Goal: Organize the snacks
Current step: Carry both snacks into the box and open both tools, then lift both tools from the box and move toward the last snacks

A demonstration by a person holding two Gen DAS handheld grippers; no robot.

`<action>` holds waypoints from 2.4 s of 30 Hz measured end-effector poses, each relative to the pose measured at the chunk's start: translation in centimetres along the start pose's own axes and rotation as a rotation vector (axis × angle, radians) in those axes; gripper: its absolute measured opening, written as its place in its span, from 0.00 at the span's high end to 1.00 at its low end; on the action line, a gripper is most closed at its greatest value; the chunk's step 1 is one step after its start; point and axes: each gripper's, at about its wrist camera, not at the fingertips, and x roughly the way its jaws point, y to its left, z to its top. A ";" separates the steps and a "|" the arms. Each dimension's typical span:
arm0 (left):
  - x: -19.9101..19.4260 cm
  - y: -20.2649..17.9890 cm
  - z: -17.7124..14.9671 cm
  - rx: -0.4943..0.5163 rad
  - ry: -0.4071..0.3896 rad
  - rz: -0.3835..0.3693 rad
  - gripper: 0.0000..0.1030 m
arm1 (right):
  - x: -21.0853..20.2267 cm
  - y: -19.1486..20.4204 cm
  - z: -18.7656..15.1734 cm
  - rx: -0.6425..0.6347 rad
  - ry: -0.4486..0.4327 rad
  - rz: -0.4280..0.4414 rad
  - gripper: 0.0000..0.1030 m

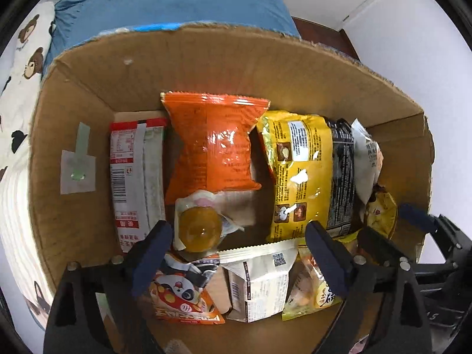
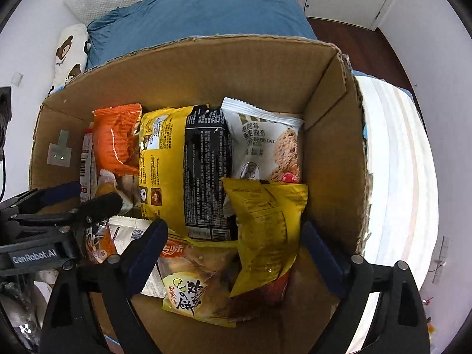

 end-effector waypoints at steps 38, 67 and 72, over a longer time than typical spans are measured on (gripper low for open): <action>-17.0 -1.7 -21.9 0.019 -0.658 0.202 0.10 | -18.4 2.3 -20.0 -0.023 -0.533 -0.052 0.08; -9.0 6.0 -25.8 -0.144 -0.463 0.214 0.00 | -5.4 5.4 -21.9 0.045 -0.271 0.154 0.06; -4.3 9.5 -25.0 -0.225 -0.368 0.228 0.00 | 1.7 6.9 -19.8 0.045 -0.179 0.129 0.06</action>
